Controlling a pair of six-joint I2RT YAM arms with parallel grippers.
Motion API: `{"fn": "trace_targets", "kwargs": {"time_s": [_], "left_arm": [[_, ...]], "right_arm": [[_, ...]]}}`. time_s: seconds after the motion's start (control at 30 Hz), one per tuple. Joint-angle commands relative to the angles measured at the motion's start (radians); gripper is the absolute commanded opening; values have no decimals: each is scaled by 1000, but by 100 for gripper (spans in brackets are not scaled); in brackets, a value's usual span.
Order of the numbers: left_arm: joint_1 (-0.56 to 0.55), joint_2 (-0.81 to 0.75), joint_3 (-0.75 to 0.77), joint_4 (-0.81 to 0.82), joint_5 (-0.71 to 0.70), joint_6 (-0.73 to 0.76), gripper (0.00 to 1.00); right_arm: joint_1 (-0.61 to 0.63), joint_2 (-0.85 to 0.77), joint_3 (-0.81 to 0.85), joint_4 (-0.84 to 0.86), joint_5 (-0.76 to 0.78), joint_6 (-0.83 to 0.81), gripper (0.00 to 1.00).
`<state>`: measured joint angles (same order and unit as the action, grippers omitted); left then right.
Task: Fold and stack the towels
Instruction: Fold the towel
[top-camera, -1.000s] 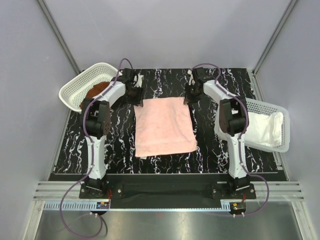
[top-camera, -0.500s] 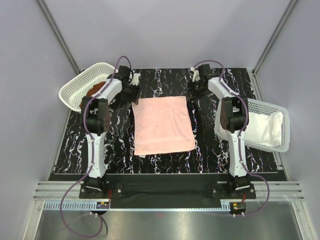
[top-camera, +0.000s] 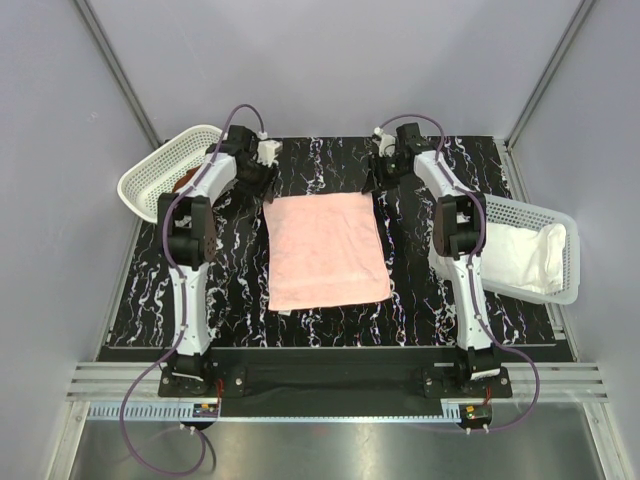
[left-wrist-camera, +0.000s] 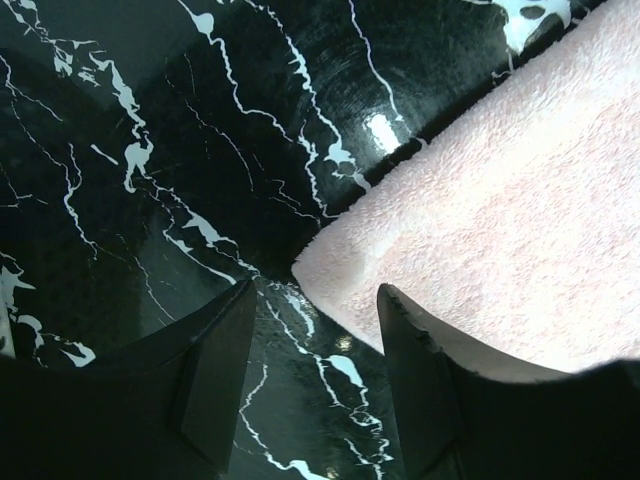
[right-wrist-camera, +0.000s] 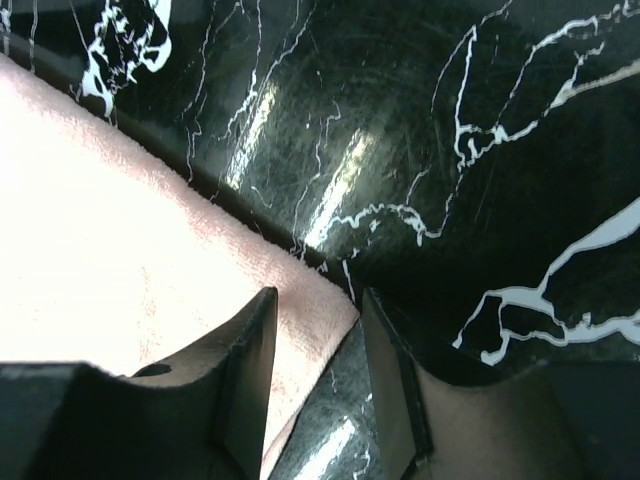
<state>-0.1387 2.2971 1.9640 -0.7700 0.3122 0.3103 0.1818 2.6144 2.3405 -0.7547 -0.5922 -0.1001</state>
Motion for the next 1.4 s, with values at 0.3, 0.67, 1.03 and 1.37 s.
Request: {"fn": "trace_targets", "kwargs": {"time_s": [0.3, 0.67, 1.03, 1.37], "left_arm": [[28, 113, 156, -109, 140, 150, 53], [30, 140, 203, -97, 202, 174, 52], [27, 188, 237, -132, 223, 200, 44], [7, 119, 283, -77, 202, 191, 0]], "right_arm": [[-44, 75, 79, -43, -144, 40, 25], [-77, 18, 42, -12, -127, 60, 0], [-77, 19, 65, -26, -110, 45, 0], [-79, -56, 59, 168, -52, 85, 0]]}}
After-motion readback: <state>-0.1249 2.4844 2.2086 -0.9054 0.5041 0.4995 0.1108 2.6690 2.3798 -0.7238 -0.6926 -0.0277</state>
